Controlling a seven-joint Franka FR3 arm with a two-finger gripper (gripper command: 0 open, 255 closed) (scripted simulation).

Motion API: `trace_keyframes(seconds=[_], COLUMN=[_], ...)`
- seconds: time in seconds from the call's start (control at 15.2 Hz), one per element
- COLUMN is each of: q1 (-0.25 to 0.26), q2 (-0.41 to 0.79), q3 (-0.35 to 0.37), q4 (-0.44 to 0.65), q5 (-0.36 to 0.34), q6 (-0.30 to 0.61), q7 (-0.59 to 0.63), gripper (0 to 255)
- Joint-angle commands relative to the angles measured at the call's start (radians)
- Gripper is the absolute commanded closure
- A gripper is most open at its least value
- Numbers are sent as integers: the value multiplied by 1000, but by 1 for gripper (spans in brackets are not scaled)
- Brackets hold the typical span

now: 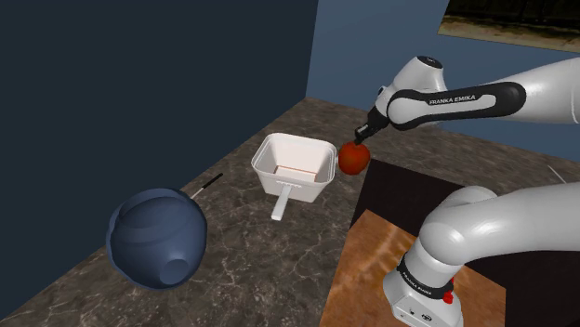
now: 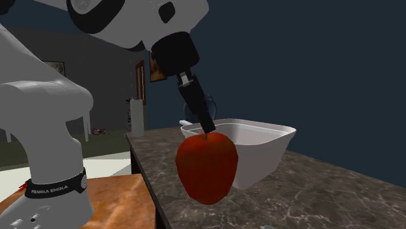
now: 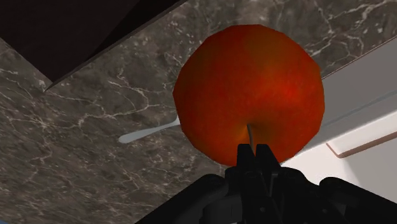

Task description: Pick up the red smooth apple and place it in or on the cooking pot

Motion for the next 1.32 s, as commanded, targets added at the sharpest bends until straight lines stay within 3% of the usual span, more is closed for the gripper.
trace_keyframes(seconds=[0.0, 1.25], q1=[2, 29], q2=[-15, -62], q3=[8, 66], q4=[22, 249], q5=[6, 56], q6=[-36, -309], q7=[1, 3], gripper=[255, 255])
